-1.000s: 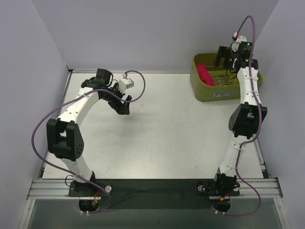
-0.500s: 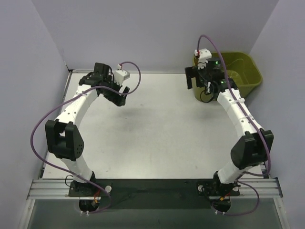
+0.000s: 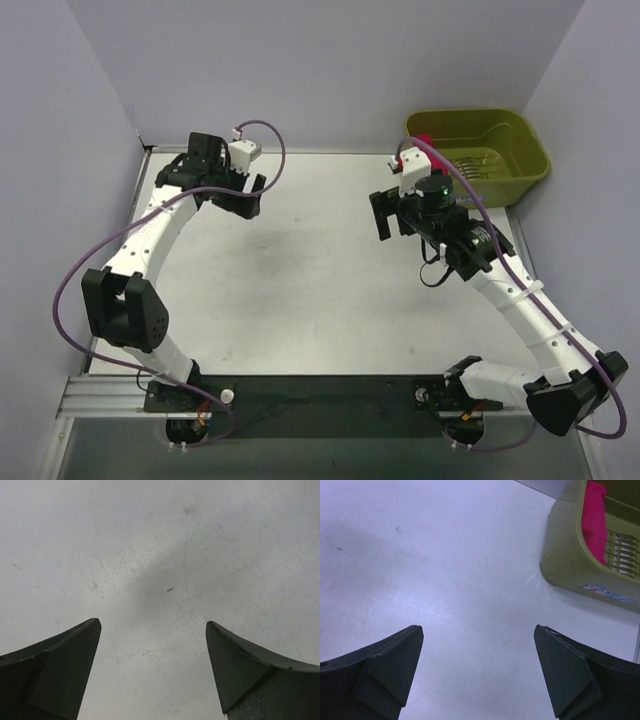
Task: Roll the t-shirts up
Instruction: Reset both arms
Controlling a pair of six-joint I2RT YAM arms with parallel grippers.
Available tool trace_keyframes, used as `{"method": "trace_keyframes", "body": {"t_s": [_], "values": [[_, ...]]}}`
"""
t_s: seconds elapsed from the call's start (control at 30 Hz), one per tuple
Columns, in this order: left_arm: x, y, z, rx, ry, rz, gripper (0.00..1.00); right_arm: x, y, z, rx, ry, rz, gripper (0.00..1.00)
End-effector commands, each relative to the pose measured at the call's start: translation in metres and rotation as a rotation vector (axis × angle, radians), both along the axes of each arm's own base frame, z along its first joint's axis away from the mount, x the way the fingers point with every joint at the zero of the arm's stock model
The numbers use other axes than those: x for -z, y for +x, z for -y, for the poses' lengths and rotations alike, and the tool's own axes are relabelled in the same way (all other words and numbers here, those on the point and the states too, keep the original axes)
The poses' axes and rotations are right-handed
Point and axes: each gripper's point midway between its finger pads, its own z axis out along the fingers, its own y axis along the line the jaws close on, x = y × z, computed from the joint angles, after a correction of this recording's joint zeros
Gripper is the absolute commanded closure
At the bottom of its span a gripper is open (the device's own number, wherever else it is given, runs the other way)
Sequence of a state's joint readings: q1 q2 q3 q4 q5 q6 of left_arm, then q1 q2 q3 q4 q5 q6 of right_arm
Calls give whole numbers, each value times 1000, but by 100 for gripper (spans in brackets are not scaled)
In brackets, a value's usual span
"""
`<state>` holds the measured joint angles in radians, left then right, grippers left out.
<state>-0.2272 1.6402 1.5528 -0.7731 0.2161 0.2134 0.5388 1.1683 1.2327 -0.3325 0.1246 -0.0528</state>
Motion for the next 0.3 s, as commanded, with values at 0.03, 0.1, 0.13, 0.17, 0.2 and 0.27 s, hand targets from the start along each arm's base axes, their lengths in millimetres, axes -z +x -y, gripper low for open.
{"method": "trace_keyframes", "body": {"t_s": [0.03,0.1,0.13,0.17,0.2,0.27], "values": [[-66,23,-4,-78,-40,169,3,2,-23,14,41,-13,-29,0],[-82,29,-7,-95,-34,209,3,1,-26,15,41,-13,-26,0],[-86,30,-7,-99,-35,221,3,3,-27,16,42,-17,-29,0],[-91,31,-8,-106,-36,237,3,4,-27,14,35,-19,-30,0],[-94,31,-10,-108,-34,247,3,5,-28,14,31,-22,-34,0],[-96,29,-12,-115,-28,257,3,5,-28,11,18,-19,-32,0]]}}
